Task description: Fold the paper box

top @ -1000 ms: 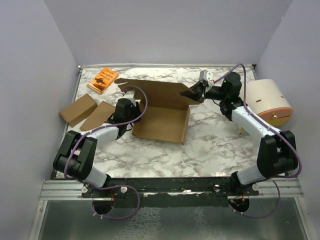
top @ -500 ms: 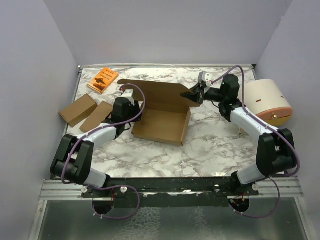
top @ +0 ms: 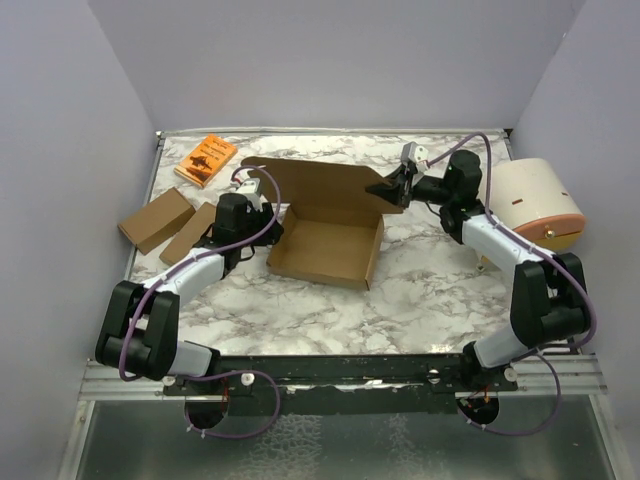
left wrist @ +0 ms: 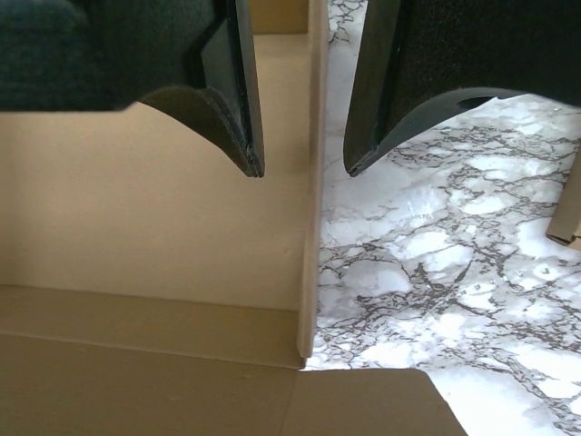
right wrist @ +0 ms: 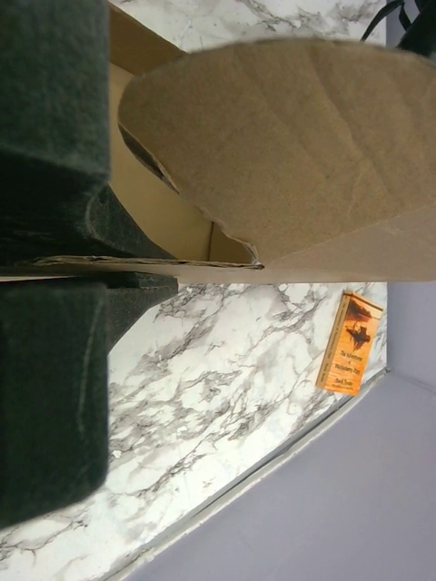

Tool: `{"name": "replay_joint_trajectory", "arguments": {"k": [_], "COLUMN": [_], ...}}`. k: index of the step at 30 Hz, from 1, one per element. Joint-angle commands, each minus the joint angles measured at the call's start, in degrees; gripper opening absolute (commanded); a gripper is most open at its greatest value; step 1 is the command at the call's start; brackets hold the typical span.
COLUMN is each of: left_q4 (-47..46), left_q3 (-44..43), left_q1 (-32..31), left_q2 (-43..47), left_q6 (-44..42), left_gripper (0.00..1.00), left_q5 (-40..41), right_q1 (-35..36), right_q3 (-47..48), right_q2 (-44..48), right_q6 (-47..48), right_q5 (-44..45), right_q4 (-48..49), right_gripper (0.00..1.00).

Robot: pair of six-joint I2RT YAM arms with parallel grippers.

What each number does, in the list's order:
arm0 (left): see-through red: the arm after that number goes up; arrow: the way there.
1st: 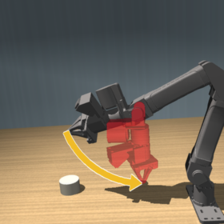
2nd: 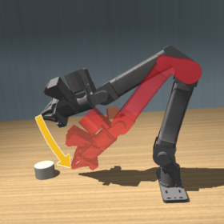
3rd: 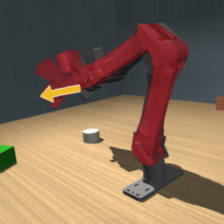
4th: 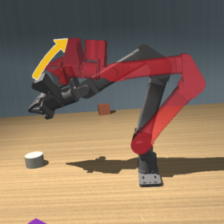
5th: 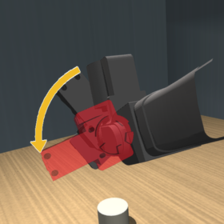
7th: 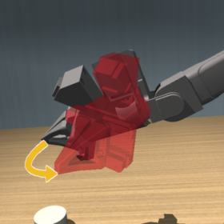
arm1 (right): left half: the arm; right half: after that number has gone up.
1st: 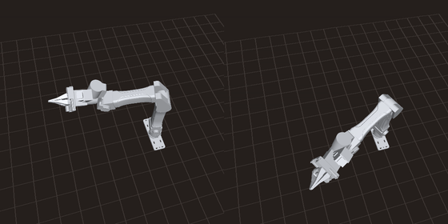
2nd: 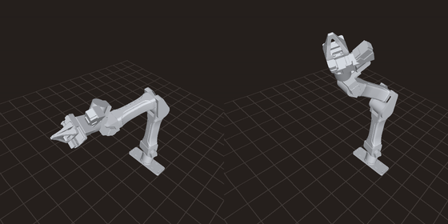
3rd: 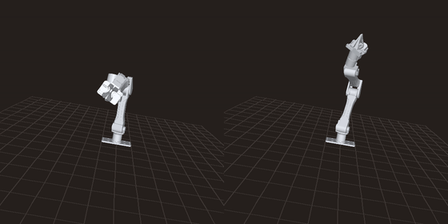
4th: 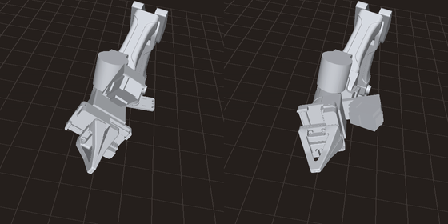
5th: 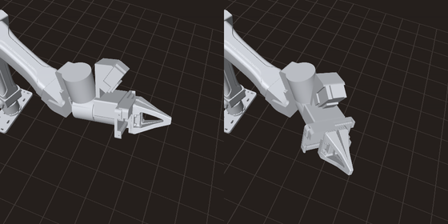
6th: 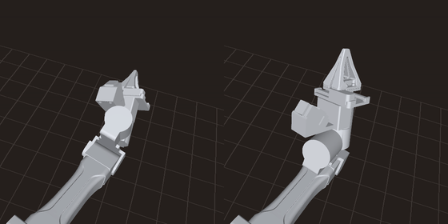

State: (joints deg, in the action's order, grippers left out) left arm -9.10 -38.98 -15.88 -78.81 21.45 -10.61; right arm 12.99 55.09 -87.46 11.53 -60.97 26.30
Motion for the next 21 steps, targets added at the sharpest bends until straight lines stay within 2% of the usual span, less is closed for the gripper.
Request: {"name": "replay_joint_trajectory", "arguments": {"k": [1,11,17,21], "left_q4": [-0.32,0.45,1.01,1.35], "left_q3": [-0.32,0.24,0.13,0.31], "left_q1": [0.41,0.81,0.78,0.90], "left_q2": [0.63,-0.36,0.41,1.56], "left_q6": [1.35,1.77,2.15,2.23], "left_gripper": [0.44,0.44,0.46,0.46], "left_q5": [-3.26,-2.15,-2.79,-2.94], "right_q1": [-0.72,-2.23,-3.55,-5.13], "right_q3": [-0.68,0.45,1.49,2.31], "right_q2": [-2.12,-4.71,-4.89,-4.93], "right_q6": [-0.50,3.54,3.57,0.72], "right_q5": [-1.34,-1.86,-1.87,-3.79], "right_q4": [2.66,-1.85,-3.95,-3.88], "right_gripper": [0.05,0.25,0.55,0.66]}}
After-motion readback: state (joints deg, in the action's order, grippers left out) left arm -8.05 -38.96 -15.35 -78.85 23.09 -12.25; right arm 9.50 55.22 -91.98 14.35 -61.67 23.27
